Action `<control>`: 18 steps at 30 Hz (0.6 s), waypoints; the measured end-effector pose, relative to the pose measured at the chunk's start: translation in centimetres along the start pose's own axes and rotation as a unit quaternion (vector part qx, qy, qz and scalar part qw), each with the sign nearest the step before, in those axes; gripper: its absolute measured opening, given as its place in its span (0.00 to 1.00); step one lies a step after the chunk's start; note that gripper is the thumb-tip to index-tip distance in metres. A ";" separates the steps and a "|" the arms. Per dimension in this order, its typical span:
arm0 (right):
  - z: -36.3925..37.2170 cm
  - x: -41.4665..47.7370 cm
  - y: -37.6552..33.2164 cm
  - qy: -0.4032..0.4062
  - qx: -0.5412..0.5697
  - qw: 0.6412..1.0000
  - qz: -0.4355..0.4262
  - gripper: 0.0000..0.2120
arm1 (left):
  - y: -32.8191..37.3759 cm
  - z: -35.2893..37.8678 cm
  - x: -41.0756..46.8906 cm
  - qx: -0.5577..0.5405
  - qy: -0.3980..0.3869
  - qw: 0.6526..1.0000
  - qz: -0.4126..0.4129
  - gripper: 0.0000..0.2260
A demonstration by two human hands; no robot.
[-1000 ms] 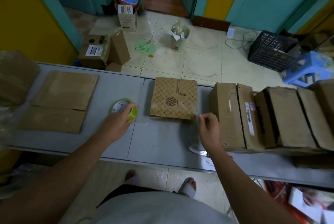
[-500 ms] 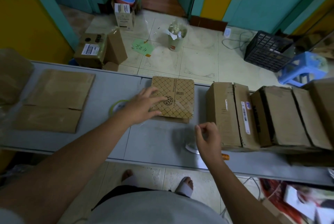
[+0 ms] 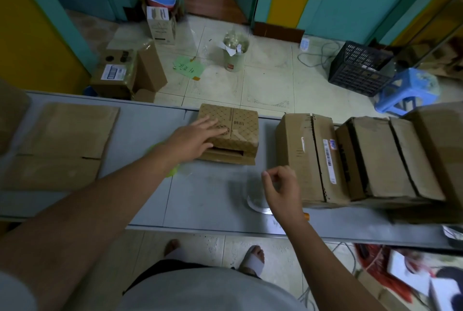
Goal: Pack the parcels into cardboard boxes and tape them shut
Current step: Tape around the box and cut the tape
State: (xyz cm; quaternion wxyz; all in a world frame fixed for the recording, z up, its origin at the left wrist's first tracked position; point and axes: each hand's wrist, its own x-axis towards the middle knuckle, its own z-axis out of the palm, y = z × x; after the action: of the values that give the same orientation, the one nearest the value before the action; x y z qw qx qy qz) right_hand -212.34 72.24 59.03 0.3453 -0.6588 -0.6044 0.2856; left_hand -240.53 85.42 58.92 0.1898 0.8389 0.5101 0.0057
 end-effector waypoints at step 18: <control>-0.7 3.9 -5.1 -0.017 0.070 0.997 -0.038 0.11 | 0.7 -5.7 -0.5 -0.001 -0.061 0.998 0.030 0.14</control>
State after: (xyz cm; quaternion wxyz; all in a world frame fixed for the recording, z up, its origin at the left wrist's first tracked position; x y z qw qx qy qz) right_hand -214.39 76.17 63.66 0.3910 -0.6046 -0.6130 0.3253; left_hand -241.35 86.50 64.54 0.2209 0.8523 0.4724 -0.0392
